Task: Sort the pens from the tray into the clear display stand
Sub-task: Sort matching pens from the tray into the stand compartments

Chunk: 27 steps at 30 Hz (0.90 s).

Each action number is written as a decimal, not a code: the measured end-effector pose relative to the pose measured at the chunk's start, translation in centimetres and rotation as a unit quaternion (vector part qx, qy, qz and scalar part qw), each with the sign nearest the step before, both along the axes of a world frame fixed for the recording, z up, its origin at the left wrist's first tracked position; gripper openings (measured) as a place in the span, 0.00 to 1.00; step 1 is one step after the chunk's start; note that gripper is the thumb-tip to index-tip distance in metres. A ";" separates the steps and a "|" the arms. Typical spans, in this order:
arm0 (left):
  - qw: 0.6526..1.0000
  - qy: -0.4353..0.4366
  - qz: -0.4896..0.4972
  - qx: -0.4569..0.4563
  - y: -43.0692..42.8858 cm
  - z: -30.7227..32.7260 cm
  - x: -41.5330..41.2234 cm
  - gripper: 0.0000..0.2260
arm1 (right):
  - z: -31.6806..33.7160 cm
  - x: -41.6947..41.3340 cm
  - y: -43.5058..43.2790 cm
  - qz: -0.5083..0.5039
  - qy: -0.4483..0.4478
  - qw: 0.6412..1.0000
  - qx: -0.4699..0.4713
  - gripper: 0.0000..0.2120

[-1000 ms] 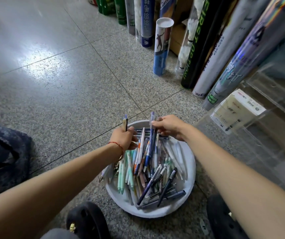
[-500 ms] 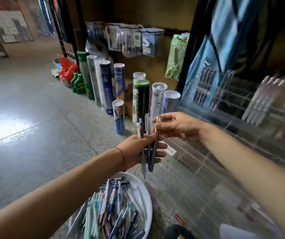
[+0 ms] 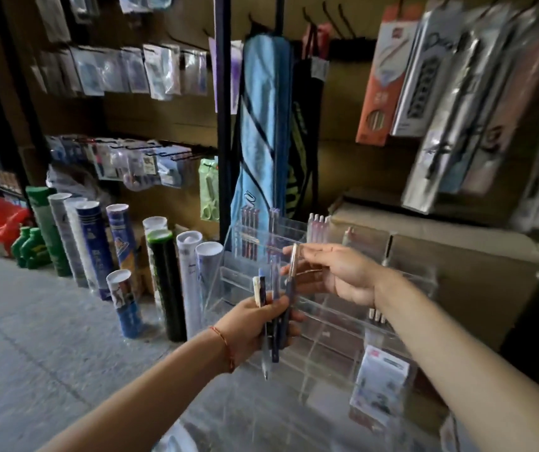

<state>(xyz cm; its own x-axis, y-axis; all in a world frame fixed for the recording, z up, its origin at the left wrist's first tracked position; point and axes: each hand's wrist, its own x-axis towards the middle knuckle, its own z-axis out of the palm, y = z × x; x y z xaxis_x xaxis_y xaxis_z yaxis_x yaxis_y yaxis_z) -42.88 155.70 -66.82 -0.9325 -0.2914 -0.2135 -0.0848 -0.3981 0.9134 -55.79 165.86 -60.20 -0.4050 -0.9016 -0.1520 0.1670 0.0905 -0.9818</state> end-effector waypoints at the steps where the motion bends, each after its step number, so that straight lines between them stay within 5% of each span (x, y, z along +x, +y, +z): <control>1: 1.000 0.003 -0.002 0.007 0.6 0.1 -0.6 0.07 | -0.1 -0.4 0.7 -0.017 -0.010 1.000 -0.007 0.12; 4: 1.000 0.001 -0.007 0.011 2.3 0.3 -2.3 0.08 | -0.2 -1.4 2.2 -0.057 -0.016 0.998 -0.008 0.09; 9: 0.999 -0.014 -0.019 -0.045 4.0 0.2 -4.8 0.07 | -0.1 -3.0 4.3 -0.108 0.120 0.986 0.052 0.12; 13: 0.998 -0.011 -0.029 -0.060 5.8 0.4 -6.4 0.07 | 0.2 -4.5 6.5 -0.199 0.112 0.973 0.024 0.09; 19: 0.987 -0.046 0.032 -0.151 6.2 -0.5 -8.0 0.08 | 1.2 -8.7 11.2 -0.480 0.158 0.858 -0.093 0.09; 27: 0.989 -0.024 0.074 -0.128 5.3 -0.8 -10.6 0.06 | -0.4 -8.2 9.3 -0.391 0.306 0.867 -0.032 0.09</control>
<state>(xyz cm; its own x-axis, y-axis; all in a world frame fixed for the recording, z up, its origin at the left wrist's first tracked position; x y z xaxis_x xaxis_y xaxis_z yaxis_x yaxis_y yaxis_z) -53.45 161.01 -67.65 -0.8656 -0.4747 -0.1592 -0.0893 -0.1666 0.9820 -64.00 175.20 -60.62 -0.8835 -0.3138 0.3479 -0.4021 0.1267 -0.9068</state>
